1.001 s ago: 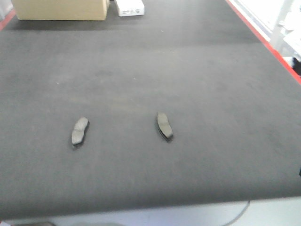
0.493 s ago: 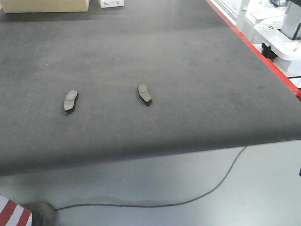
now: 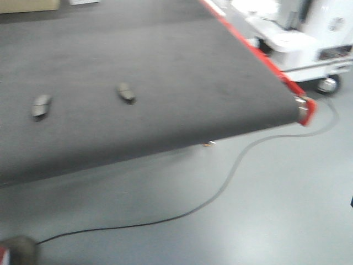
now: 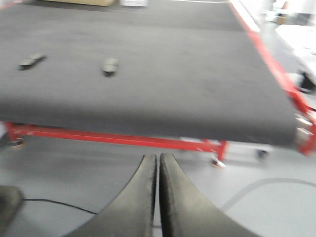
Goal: Move and align brake pads A on conveyor
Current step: 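Turn the base away from the conveyor with both grippers empty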
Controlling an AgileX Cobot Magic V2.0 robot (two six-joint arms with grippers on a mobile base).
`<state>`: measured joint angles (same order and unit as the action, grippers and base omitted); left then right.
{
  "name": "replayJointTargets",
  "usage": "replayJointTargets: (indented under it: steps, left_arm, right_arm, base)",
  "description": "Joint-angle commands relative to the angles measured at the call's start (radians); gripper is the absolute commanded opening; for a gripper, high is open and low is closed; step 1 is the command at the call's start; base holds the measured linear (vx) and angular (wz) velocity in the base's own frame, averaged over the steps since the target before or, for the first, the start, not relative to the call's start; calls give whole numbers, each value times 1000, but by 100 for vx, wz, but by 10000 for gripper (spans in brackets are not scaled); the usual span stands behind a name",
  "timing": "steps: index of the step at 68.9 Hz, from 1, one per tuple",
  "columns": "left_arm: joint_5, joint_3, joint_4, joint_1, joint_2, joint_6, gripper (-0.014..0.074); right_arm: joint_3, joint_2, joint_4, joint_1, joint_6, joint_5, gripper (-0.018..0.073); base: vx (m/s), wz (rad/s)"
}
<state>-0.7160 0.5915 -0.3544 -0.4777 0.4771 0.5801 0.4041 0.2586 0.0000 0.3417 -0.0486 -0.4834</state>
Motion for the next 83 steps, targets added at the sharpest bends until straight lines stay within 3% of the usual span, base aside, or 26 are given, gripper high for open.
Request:
replayJointTargets:
  steps: [1,83]
  left_arm:
    - [60,25,-15,-2,5,3,-6]
    - [60,25,-15,-2,5,3,-6]
  right_arm:
    - [26,8,-14,-2,-5,73,-3]
    - [26,8,-14,-2,-5,71,-3]
  base:
    - [-14,-65]
    - [-7,-76]
